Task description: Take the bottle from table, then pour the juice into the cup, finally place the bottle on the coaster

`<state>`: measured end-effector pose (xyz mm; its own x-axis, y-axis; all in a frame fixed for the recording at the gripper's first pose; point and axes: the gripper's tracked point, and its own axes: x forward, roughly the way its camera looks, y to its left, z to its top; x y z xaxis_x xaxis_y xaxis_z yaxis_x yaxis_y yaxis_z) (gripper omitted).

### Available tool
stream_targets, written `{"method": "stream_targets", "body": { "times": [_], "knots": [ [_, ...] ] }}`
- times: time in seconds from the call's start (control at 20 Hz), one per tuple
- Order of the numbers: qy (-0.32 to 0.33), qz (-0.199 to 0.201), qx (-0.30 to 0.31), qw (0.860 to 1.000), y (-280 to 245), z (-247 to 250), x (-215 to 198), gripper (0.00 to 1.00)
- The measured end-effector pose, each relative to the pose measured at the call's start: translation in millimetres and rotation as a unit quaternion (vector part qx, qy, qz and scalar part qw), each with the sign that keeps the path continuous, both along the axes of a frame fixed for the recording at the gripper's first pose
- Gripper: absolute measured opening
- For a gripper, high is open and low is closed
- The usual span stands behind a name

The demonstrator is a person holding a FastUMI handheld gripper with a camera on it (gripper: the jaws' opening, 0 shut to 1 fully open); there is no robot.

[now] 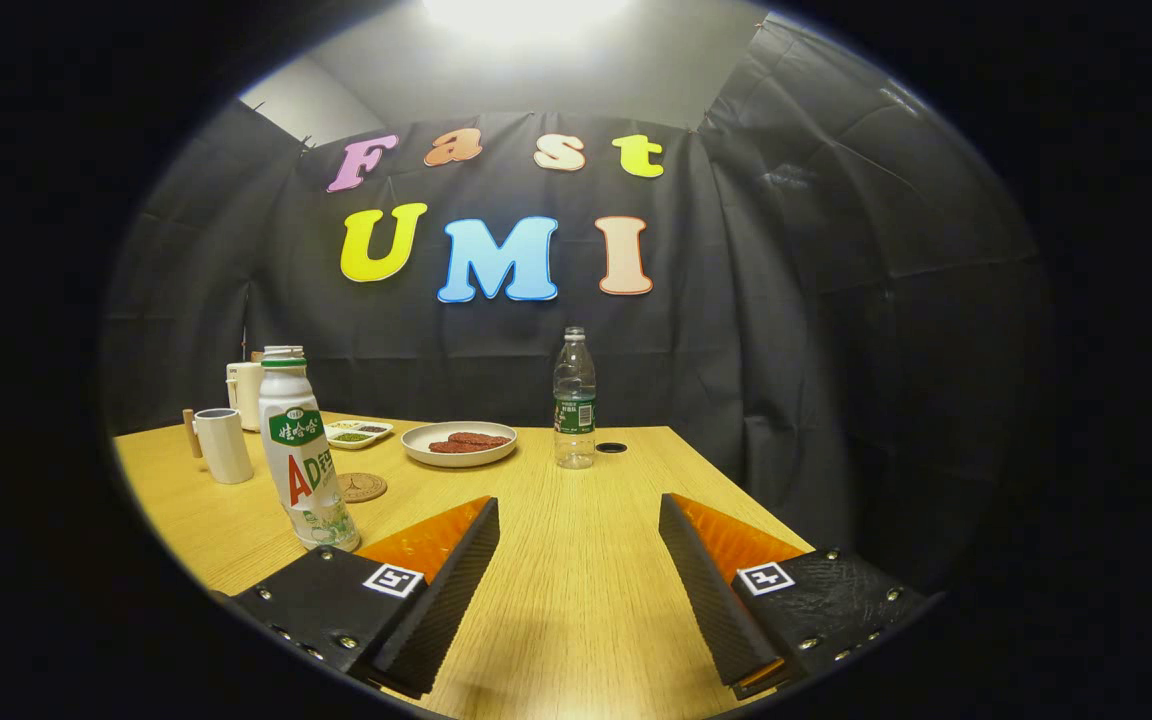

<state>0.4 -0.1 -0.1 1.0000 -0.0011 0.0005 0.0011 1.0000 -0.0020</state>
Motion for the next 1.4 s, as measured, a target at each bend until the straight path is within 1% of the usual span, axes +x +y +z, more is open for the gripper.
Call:
{"method": "stream_targets", "body": {
  "times": [0.2,0.25,0.35,0.4,0.5,0.55,0.6,0.65,0.7,0.75,0.85,0.9,1.15,1.25,1.4],
  "knots": [
    [-0.008,0.002,0.002,1.000,1.2,3.1,4.1,0.98],
    [0.001,0.003,-0.004,1.000,0.2,-0.1,5.6,0.98],
    [-0.010,-0.004,-0.007,1.000,-1.5,3.5,7.3,0.98],
    [-0.011,-0.004,-0.012,1.000,-0.2,8.4,14.0,0.98],
    [-0.012,-0.007,-0.022,1.000,2.7,18.4,53.1,0.98],
    [-0.010,-0.004,-0.027,1.000,5.0,20.3,65.4,0.98],
    [-0.027,-0.006,-0.026,0.999,7.5,25.1,69.9,0.99],
    [-0.036,0.003,-0.001,0.999,12.3,34.6,75.5,0.99],
    [-0.037,0.020,0.030,0.999,28.5,47.0,73.0,0.99],
    [-0.033,0.026,0.044,0.998,39.5,56.0,72.6,0.99],
    [-0.028,0.028,0.045,0.998,53.9,64.1,62.5,0.99],
    [-0.026,0.034,0.050,0.998,69.8,68.4,54.5,0.99],
    [-0.030,0.063,0.034,0.997,137.6,75.0,7.7,0.99],
    [-0.024,0.078,0.031,0.996,163.2,67.0,-0.6,0.99],
    [-0.017,0.080,0.017,0.996,189.8,55.0,-3.1,0.99]
  ]
}}
